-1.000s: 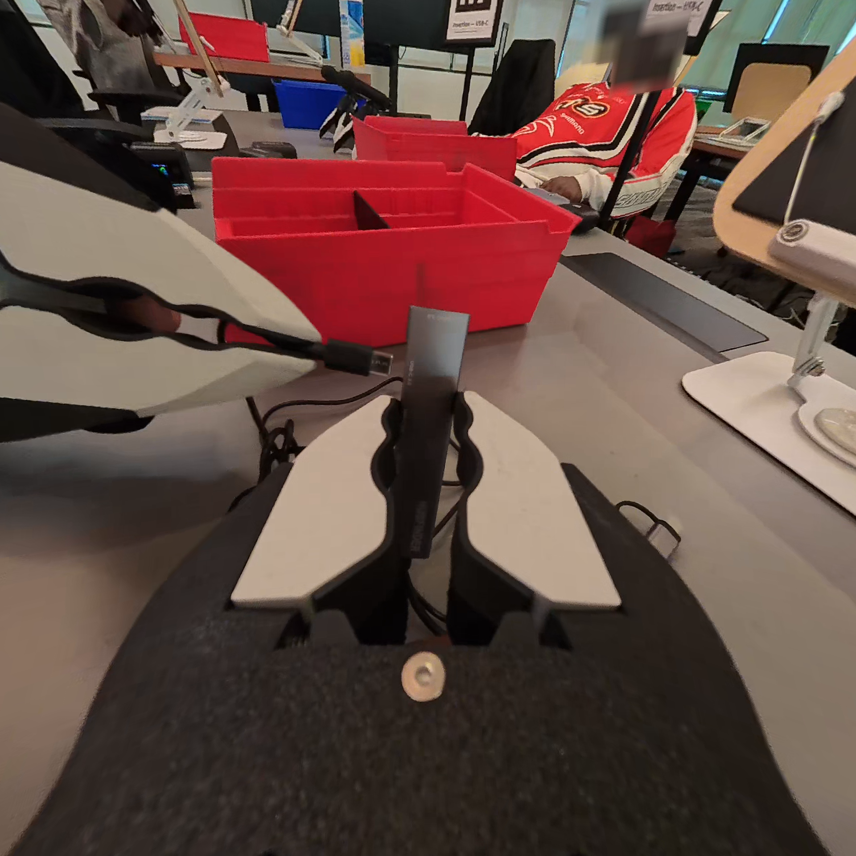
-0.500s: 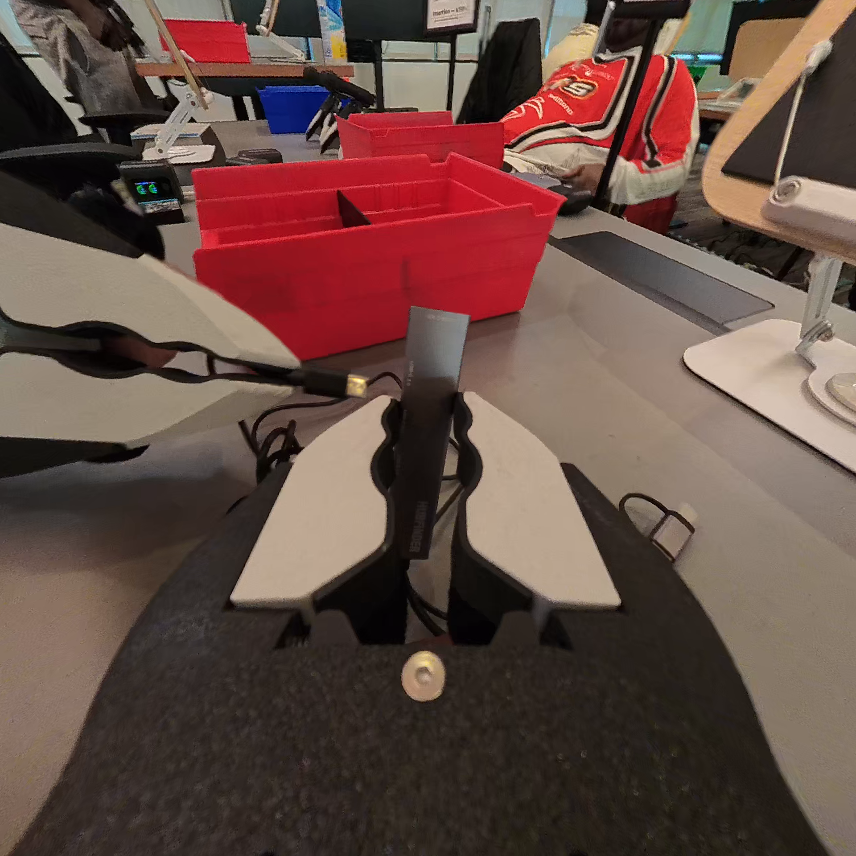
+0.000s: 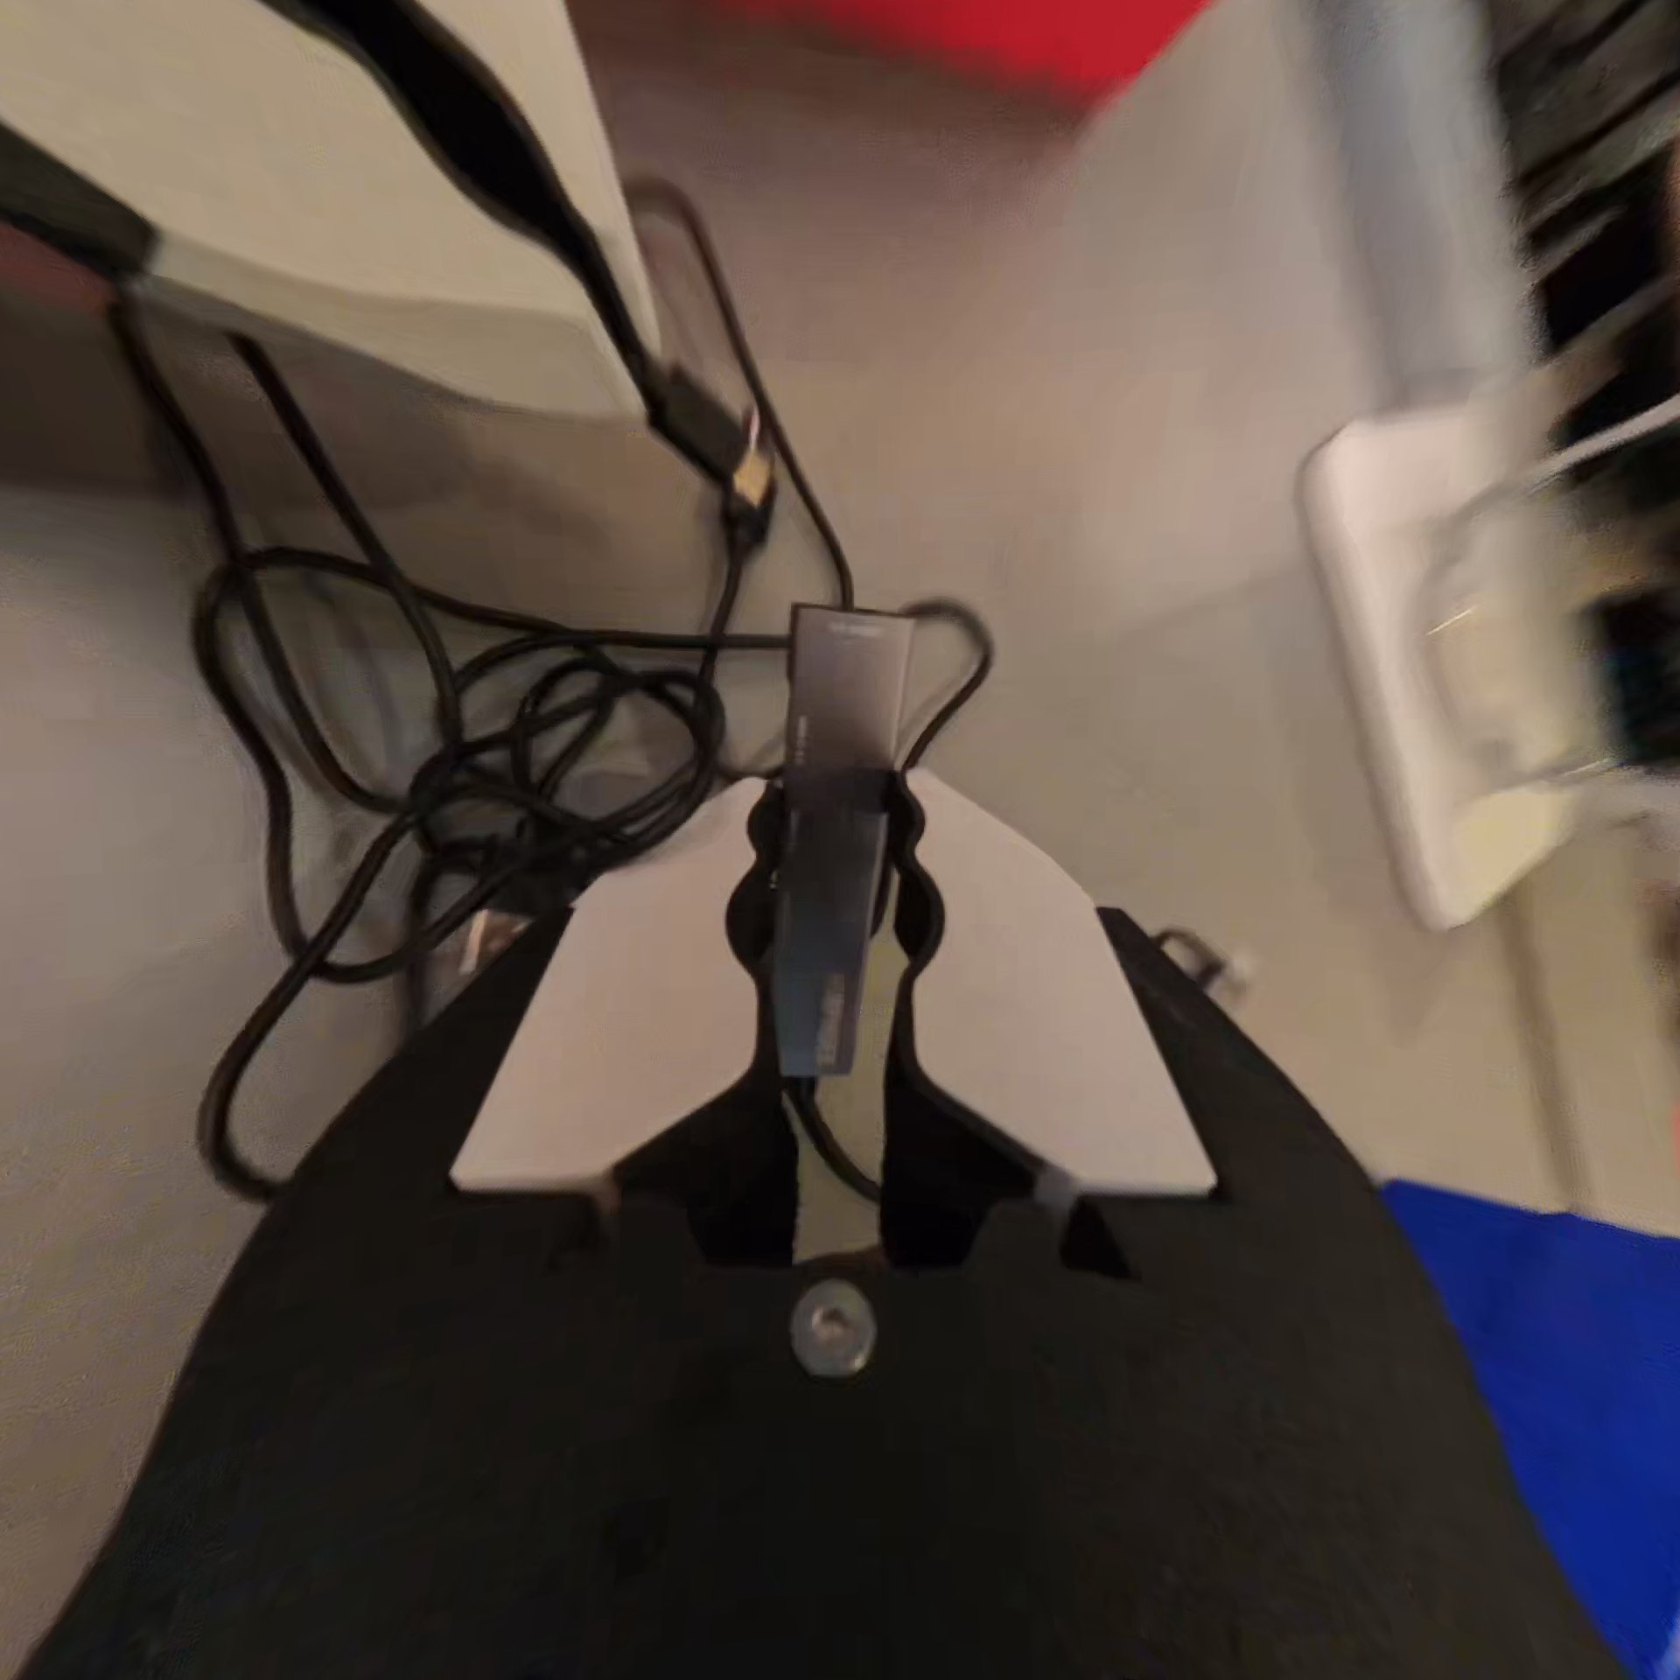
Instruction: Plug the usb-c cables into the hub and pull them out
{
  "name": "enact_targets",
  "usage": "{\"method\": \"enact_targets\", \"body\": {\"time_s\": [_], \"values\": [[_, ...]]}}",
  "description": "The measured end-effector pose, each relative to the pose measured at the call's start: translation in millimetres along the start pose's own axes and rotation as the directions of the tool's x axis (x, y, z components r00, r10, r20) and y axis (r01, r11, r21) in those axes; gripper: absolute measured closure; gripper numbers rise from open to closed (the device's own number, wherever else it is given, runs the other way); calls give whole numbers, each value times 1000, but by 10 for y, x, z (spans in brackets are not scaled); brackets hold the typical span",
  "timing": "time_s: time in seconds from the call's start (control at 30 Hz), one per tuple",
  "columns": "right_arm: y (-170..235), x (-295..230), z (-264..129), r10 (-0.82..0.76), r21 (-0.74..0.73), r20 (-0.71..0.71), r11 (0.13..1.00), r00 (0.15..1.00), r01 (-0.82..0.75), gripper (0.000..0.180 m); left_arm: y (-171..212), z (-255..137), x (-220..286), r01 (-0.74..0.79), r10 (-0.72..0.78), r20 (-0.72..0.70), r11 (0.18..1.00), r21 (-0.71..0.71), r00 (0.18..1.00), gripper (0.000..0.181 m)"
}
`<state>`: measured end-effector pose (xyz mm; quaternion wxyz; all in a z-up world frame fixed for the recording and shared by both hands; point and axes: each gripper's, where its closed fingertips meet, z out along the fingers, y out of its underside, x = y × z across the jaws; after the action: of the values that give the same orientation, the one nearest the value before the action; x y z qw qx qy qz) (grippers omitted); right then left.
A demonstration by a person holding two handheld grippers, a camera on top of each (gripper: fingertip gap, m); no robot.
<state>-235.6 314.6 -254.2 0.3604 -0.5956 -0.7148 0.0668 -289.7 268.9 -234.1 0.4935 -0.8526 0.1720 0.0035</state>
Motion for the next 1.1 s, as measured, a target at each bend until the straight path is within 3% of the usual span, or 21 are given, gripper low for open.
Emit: {"method": "enact_targets", "body": {"time_s": [0.13,0.2,0.27,0.37,0.43,0.6,0.9,1.0,1.1], "values": [[96,-253,-98,194,-37,320,981,927,-193,158,85,23,43,-27,26,-22,999,-28,999,179],[129,-281,-111,243,-55,436,968,866,-244,145,91,4,33,-42,41,-16,999,-27,999,179],[103,-188,-124,269,-39,521,956,810,-292,142,91,-24,43,-46,46,-27,999,-18,999,179],[-12,-113,-208,303,-71,701,930,646,-360,139,111,-77,71,-58,57,-49,998,-14,997,179],[-56,-154,-224,284,-114,780,941,558,-320,140,122,-113,93,-72,71,-63,997,-11,996,179],[-42,-351,-56,208,-189,867,978,452,-89,138,137,-114,140,-96,94,-89,995,-13,992,179],[-9,-308,-10,277,-265,915,961,294,-81,138,205,-140,170,-140,137,-103,990,-21,985,179],[-14,-426,-14,276,-269,923,961,268,-63,146,229,-122,141,-129,126,-106,991,-24,986,179],[-11,-520,9,222,-224,928,974,299,-31,161,249,-114,115,-125,121,-107,992,-29,987,179]]}}
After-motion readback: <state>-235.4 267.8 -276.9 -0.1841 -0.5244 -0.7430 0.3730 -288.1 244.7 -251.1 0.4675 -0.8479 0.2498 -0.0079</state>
